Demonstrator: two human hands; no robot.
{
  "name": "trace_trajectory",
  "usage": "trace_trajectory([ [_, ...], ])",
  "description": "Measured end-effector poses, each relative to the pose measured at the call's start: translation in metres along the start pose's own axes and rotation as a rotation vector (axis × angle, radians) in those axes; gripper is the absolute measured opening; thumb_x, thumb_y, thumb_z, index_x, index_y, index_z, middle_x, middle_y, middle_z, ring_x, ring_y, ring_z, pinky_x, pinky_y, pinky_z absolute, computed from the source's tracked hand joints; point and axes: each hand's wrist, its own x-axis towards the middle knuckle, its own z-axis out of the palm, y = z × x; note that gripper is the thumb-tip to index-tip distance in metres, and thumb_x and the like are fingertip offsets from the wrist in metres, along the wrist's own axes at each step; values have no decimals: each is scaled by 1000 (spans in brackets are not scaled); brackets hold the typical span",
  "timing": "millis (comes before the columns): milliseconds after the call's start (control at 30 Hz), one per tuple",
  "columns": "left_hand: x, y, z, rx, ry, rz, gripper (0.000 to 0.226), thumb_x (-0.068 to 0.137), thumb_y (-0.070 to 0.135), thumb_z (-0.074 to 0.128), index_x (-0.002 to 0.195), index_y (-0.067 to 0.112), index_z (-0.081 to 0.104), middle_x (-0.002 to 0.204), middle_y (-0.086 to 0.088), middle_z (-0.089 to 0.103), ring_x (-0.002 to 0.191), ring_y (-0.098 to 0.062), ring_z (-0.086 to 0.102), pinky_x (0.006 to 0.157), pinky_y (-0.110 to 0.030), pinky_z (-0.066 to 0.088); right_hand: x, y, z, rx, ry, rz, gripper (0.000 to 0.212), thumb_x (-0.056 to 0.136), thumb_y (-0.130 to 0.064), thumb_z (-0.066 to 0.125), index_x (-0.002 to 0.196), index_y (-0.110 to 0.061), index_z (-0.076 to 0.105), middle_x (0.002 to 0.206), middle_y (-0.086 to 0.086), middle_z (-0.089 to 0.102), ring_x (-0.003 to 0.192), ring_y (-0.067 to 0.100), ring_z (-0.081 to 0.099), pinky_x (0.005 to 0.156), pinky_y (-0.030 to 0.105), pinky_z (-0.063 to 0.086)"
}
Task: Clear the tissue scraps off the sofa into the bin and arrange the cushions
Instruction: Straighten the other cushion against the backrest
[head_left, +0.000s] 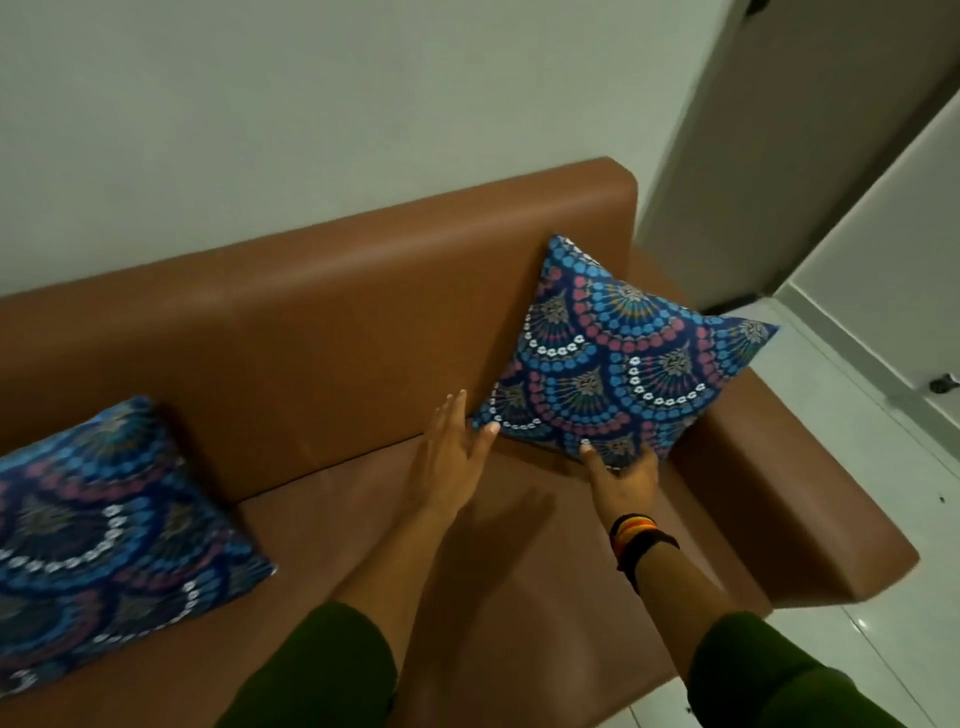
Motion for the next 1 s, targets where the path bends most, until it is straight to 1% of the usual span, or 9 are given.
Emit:
trace_trajectory([
  [100, 51, 25, 44, -32, -55, 3, 81, 101, 59, 48, 165, 21, 16, 173, -2, 16, 159, -22, 17, 126, -42, 23, 60, 12, -24, 41, 27, -27, 103, 72, -44, 84, 151, -15, 24, 152, 11, 35, 137, 34, 42, 111, 54, 40],
  [200, 98, 41, 74, -92, -63, 9, 97, 94, 68, 54, 165, 22, 9, 174, -3, 13, 159, -24, 15, 128, -47, 22, 103, 16, -36, 84, 26, -79, 112, 63, -54, 86, 150, -22, 23, 149, 7, 40, 134, 29, 46, 109, 50, 44],
  [300, 133, 42, 93, -172, -28, 42, 107, 79, 82, 62, 162, 31, 17, 168, 1, 31, 154, -23, 31, 122, -53, 35, 127, 17, -37, 134, -2, -95, 118, 59, -59, 87, 150, -27, 19, 149, 3, 41, 133, 24, 47, 109, 45, 45],
  [367, 141, 43, 98, -230, -17, 40, 109, 74, 81, 69, 159, 31, 24, 162, 4, 41, 148, -21, 41, 117, -51, 42, 133, 16, -36, 187, -4, -77, 120, 57, -60, 88, 149, -27, 18, 145, 1, 45, 130, 21, 50, 107, 43, 47],
  [500, 128, 50, 93, -347, 8, 12, 96, 72, 63, 84, 150, 28, 41, 148, 6, 55, 135, -17, 55, 111, -45, 50, 126, 8, -29, 218, 14, -93, 108, 62, -56, 86, 145, -25, 26, 137, -3, 51, 122, 16, 55, 102, 39, 50],
  [567, 111, 46, 84, -374, 57, -28, 96, 69, 62, 85, 148, 26, 43, 145, 5, 57, 134, -18, 55, 110, -47, 51, 112, -3, -22, 205, 2, -114, 101, 65, -55, 85, 143, -24, 29, 134, -5, 53, 117, 14, 55, 98, 35, 50],
  [733, 54, 4, 45, -444, 223, -95, 89, 71, 56, 88, 144, 27, 47, 141, 5, 60, 132, -16, 57, 108, -47, 52, 75, -39, 4, 151, -157, -217, 97, 64, -56, 85, 142, -27, 34, 127, -12, 54, 110, 12, 57, 93, 34, 50],
  [900, 24, -44, 14, -478, 277, -228, 94, 67, 67, 85, 142, 33, 40, 139, 10, 57, 131, -16, 57, 106, -44, 54, 53, -66, 45, 97, -367, -292, 94, 62, -53, 88, 138, -34, 35, 118, -24, 53, 111, 12, 57, 94, 35, 52],
  [1000, 23, -49, 15, -476, 250, -221, 88, 79, 51, 84, 148, 26, 35, 139, 13, 51, 132, -15, 53, 106, -36, 50, 58, -60, 57, 70, -382, -306, 91, 61, -56, 88, 136, -36, 40, 124, -20, 58, 116, 13, 60, 97, 43, 54],
])
